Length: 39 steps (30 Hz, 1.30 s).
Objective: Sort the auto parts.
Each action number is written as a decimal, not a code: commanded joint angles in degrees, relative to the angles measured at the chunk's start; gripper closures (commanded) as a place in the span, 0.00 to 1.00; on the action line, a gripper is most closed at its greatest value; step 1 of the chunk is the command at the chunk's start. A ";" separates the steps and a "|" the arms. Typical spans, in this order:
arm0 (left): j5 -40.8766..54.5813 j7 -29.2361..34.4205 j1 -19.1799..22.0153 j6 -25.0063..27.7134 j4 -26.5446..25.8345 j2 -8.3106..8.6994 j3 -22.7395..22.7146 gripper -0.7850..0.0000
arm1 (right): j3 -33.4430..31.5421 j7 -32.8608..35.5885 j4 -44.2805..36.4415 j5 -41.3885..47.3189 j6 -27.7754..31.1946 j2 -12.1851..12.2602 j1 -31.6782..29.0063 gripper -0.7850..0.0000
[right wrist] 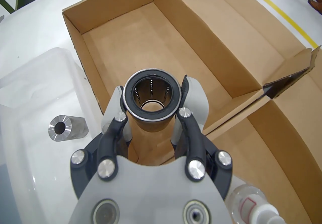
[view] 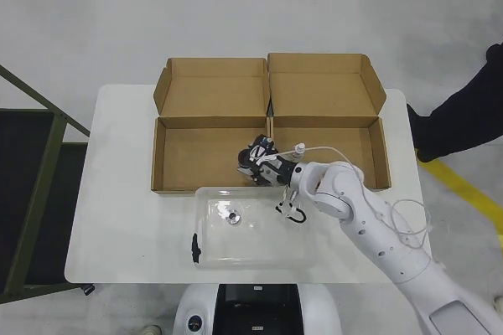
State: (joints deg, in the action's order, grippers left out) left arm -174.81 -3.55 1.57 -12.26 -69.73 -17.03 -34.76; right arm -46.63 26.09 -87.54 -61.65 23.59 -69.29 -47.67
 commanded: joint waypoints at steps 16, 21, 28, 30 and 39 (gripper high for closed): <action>0.00 0.00 0.00 0.00 0.00 0.00 0.00 0.00 | 3.62 5.44 2.10 -1.60 -1.40 -2.30 2.92 0.73; 0.00 0.00 0.00 0.00 0.00 0.00 0.00 0.00 | 3.83 5.76 2.93 -1.82 -1.48 -2.75 3.16 0.58; 0.00 0.00 0.00 0.00 0.00 0.00 0.00 0.00 | 3.54 6.00 3.08 -2.04 -1.41 -3.16 3.11 0.22; 0.00 0.00 0.00 0.00 0.00 0.00 0.00 0.00 | 3.19 5.94 2.88 -1.95 -1.37 -3.18 2.83 0.19; 0.00 0.00 0.00 0.00 0.00 0.00 0.00 0.00 | -0.78 -0.30 -4.60 -3.12 1.88 -2.10 -1.59 0.07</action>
State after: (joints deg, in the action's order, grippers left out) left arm -174.81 -3.55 1.57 -12.26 -69.73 -17.03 -34.76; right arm -46.74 26.41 -90.78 -64.58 25.20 -71.59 -48.46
